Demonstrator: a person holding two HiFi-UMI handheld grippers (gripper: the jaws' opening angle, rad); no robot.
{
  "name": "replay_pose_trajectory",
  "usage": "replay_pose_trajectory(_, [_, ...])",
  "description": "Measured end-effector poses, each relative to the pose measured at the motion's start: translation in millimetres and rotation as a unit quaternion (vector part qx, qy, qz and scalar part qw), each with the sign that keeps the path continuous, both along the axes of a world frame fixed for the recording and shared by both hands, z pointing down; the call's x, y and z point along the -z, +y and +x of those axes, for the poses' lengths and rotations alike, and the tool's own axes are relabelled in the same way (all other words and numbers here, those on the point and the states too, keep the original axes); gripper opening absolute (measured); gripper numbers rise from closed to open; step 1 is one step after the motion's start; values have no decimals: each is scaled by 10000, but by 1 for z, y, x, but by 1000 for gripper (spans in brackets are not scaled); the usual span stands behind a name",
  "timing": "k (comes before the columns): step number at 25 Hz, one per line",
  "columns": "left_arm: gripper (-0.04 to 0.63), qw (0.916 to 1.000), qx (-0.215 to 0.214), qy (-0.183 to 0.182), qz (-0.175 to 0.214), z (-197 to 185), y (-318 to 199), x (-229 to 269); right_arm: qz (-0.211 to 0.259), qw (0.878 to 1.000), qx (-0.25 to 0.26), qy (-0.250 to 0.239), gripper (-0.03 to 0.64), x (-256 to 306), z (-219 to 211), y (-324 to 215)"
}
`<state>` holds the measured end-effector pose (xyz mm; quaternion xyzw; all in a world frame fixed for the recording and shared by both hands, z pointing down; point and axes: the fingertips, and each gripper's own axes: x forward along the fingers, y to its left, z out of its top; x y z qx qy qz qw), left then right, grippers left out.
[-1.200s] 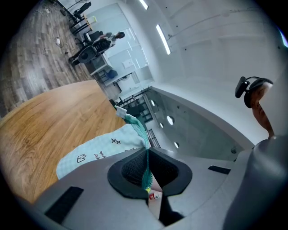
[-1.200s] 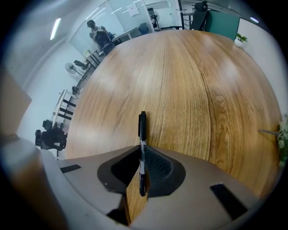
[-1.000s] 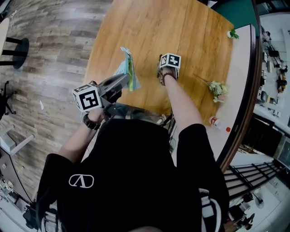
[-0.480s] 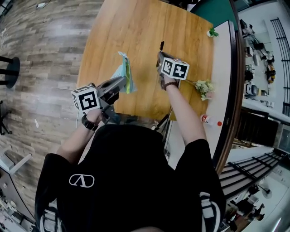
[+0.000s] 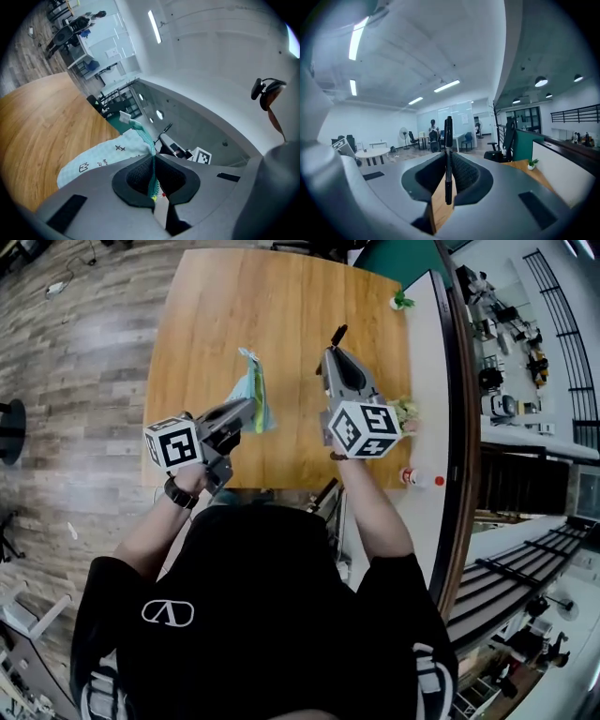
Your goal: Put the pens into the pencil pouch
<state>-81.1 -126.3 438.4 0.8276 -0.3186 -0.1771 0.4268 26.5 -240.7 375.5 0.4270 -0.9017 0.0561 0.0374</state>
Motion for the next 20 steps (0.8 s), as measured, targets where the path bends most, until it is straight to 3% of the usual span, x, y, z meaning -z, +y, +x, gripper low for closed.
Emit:
replay_pose_trajectory(7, [15,9997,-224,-2,130,20,-11,13,1357,9901,-302,-197,44,51,28,35])
replay_pose_trajectory(13, [15,9993,-335,-6,182,30,-13,16,1149,9917,-370,-453,44,42,34,40])
replay_pose_trajectory(20, [15,9991,-372,-51,210,34,-17,19,1227,9889,305,-778,44,60,-12,64])
